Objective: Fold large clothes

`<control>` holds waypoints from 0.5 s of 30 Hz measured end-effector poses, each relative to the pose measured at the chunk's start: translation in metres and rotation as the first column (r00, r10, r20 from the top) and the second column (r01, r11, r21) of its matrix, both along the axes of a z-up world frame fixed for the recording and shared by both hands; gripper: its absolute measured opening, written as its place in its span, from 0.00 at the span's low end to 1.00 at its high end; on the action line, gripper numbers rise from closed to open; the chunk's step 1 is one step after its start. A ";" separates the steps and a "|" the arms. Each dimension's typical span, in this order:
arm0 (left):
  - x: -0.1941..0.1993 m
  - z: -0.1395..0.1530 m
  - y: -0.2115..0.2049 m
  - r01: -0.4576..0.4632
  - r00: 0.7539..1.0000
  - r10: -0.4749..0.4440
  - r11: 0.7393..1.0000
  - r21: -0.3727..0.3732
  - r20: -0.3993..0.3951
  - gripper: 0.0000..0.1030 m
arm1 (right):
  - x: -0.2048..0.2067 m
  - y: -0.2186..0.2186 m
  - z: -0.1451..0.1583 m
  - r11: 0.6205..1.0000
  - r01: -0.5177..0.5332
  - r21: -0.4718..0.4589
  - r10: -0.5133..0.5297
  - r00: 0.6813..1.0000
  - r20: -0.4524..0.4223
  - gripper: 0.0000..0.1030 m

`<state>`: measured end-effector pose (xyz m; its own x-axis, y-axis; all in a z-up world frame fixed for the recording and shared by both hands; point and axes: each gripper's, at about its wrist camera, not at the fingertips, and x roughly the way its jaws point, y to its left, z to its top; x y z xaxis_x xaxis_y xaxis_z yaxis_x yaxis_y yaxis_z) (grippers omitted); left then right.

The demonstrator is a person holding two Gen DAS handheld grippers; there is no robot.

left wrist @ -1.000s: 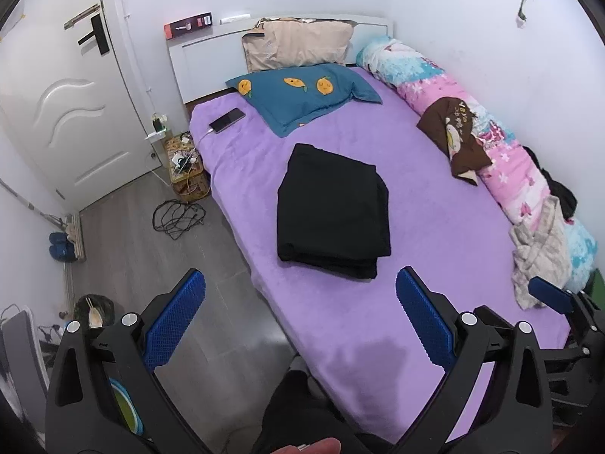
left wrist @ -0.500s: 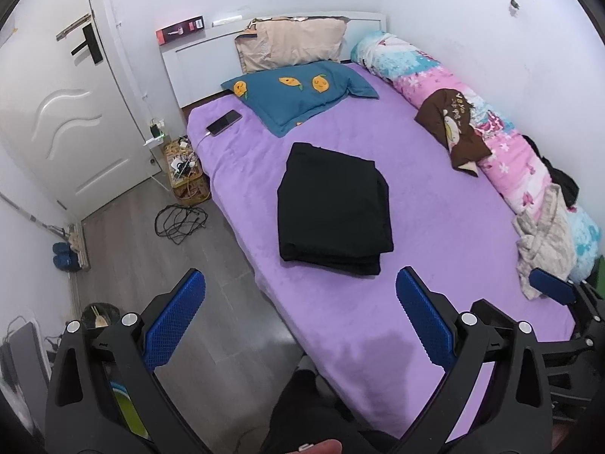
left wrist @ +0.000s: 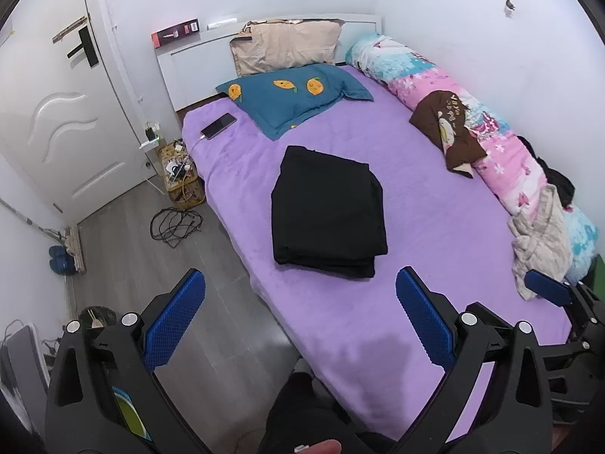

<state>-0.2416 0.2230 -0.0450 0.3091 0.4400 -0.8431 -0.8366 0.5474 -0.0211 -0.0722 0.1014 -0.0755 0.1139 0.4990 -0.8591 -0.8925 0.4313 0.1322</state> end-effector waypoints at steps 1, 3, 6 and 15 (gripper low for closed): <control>0.001 0.000 0.000 0.001 1.000 -0.001 1.000 -0.002 0.001 0.94 | 0.000 0.000 0.001 1.000 0.002 0.000 -0.002 1.000 0.004 0.94; 0.003 0.001 -0.001 0.003 1.000 -0.003 1.000 0.000 -0.002 0.94 | 0.000 -0.001 0.001 1.000 0.003 0.002 -0.003 1.000 0.002 0.94; 0.004 0.001 -0.002 0.006 1.000 -0.006 1.000 -0.002 -0.002 0.94 | -0.002 -0.001 0.002 1.000 -0.003 0.001 0.003 1.000 0.009 0.94; 0.005 0.001 -0.004 0.007 1.000 -0.007 1.000 0.000 0.001 0.94 | -0.003 0.001 0.006 1.000 0.007 0.000 -0.007 1.000 0.008 0.94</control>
